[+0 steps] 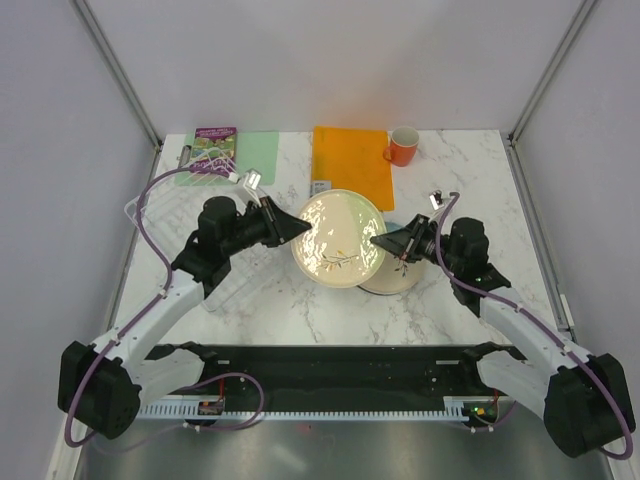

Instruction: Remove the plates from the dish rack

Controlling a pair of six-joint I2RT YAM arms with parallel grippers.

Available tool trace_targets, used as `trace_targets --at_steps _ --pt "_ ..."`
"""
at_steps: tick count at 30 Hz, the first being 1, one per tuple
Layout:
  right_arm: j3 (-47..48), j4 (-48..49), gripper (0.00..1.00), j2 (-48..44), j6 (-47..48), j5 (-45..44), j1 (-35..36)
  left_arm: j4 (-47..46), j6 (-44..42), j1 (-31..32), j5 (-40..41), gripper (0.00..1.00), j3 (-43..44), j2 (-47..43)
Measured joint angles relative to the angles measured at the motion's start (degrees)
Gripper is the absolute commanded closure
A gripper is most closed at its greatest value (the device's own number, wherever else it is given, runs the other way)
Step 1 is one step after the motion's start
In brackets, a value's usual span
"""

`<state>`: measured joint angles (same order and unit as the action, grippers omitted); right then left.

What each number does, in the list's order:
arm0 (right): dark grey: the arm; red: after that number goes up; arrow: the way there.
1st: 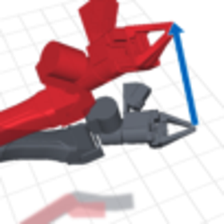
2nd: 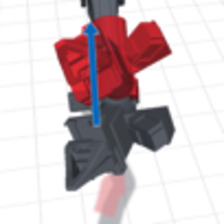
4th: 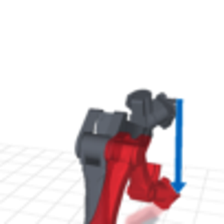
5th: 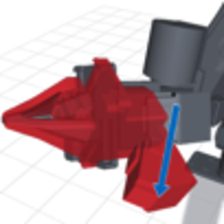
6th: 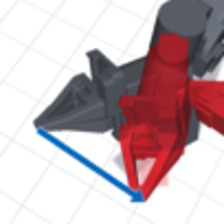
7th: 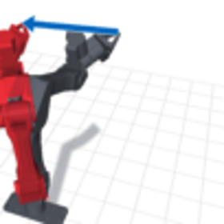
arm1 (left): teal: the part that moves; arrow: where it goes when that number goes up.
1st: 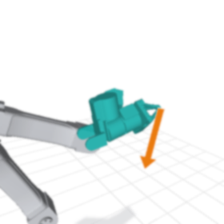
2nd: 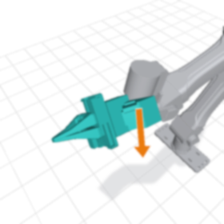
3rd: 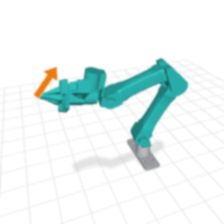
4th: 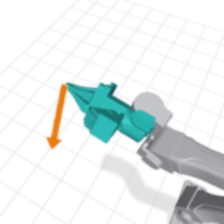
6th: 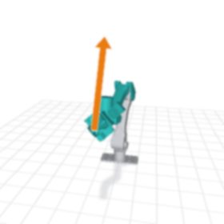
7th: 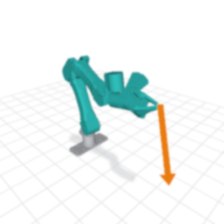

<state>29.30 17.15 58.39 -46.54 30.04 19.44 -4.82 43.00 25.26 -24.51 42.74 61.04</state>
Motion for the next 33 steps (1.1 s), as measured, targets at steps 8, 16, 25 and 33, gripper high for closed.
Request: trace_targets --at_steps 8,16,25,33 --pt "3.69 -9.16 1.0 -7.32 4.74 -4.55 2.82 7.43 -4.7 2.6 6.23 0.34 2.45 1.57" --pt "4.72 -24.9 1.0 -8.15 12.57 -14.29 -1.57 14.99 -10.54 3.43 19.08 0.3 3.85 -0.07" --pt "4.74 -30.64 1.0 -6.6 16.2 -15.15 -13.31 22.86 -16.26 3.43 31.85 0.27 4.09 -9.25" --pt "4.74 -29.66 1.0 -2.25 16.02 -9.9 -14.47 25.9 -18.8 3.43 35.39 0.27 4.2 -12.83"
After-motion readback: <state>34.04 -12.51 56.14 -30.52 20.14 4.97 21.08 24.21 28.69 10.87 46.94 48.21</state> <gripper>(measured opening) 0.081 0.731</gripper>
